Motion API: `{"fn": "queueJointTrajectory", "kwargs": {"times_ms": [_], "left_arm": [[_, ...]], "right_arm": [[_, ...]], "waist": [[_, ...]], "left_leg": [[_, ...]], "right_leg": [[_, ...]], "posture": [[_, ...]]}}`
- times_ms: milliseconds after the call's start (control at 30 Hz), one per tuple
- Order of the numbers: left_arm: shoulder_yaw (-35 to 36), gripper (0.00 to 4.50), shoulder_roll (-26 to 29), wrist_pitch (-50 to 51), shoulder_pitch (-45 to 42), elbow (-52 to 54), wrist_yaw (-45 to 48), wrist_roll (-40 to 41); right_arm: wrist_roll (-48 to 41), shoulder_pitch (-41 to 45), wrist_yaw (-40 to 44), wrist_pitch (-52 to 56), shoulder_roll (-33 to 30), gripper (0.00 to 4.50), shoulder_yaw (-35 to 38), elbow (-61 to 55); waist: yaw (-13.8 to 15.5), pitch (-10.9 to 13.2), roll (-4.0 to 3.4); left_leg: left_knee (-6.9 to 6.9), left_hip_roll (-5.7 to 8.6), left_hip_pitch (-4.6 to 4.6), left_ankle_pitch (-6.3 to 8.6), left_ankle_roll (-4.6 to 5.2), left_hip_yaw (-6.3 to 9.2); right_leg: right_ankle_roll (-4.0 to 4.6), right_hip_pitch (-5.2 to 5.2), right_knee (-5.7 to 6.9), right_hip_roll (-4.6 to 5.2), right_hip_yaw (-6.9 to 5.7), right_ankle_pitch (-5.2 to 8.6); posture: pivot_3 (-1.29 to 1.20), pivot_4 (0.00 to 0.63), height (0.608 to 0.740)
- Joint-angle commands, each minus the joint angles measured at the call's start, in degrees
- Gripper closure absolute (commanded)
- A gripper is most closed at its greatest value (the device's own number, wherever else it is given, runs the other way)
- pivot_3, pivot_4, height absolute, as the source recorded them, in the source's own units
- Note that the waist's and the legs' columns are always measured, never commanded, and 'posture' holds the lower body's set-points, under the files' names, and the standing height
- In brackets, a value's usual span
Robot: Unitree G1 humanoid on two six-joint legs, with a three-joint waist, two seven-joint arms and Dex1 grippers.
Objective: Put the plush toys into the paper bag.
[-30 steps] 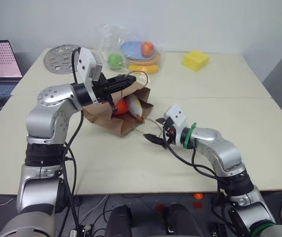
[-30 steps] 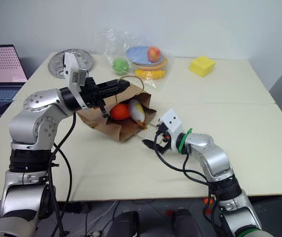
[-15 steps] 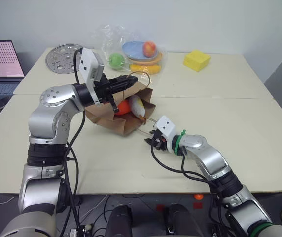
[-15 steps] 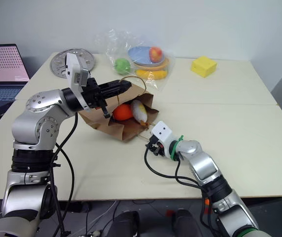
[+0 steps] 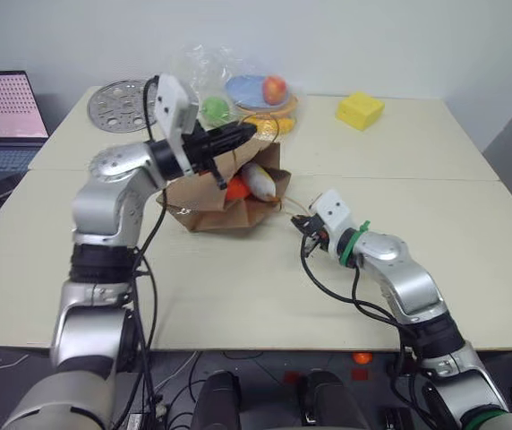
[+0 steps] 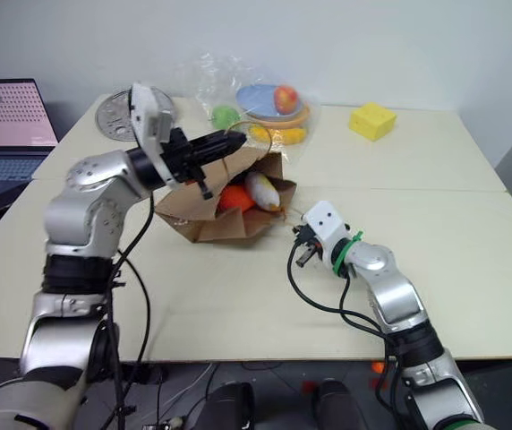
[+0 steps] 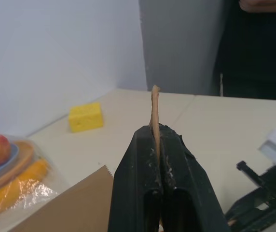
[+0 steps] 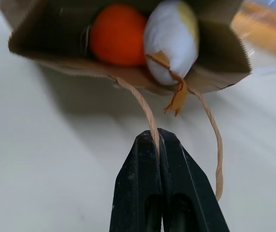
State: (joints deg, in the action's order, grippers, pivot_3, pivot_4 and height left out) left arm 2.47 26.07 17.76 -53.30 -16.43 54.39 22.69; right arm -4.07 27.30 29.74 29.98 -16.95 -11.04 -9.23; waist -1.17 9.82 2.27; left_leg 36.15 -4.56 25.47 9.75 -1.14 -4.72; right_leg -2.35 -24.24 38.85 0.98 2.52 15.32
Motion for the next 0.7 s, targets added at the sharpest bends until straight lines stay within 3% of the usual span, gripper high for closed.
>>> {"fn": "queueJointTrajectory", "kwargs": {"times_ms": [33,367,700], "left_arm": [[-1.0,4.50,-3.5,-7.7,-5.9,-8.5,-0.2,-2.8],[1.4,4.50,-9.2,-20.5,-16.7,-28.5,0.2,-5.2],[2.6,4.50,-6.2,-20.6,-15.7,-29.2,2.7,-5.3]], "right_arm": [[2.6,0.1,-3.6,-4.9,-1.7,4.48,3.4,-6.7],[9.6,1.7,-8.1,-11.3,-5.7,4.48,4.2,-13.9],[9.7,6.0,-6.9,-13.9,-1.1,4.48,-0.4,-13.7]], "waist": [[0.0,0.0,0.00],[-0.6,0.0,0.02],[-0.6,0.0,0.02]], "left_leg": [[0.00,0.01,0.01,0.00,0.00,-0.01],[-0.09,0.02,0.09,0.01,0.01,0.03],[-0.08,0.01,0.12,0.02,0.00,0.07]], "right_leg": [[-0.01,0.01,-0.02,0.00,0.01,0.00],[-0.16,-0.09,-0.03,-0.03,0.00,0.09],[-0.21,-0.10,0.02,-0.04,-0.03,0.13]], "posture": [[0.00,0.150,0.740],[0.00,0.150,0.740],[0.00,0.150,0.740]]}}
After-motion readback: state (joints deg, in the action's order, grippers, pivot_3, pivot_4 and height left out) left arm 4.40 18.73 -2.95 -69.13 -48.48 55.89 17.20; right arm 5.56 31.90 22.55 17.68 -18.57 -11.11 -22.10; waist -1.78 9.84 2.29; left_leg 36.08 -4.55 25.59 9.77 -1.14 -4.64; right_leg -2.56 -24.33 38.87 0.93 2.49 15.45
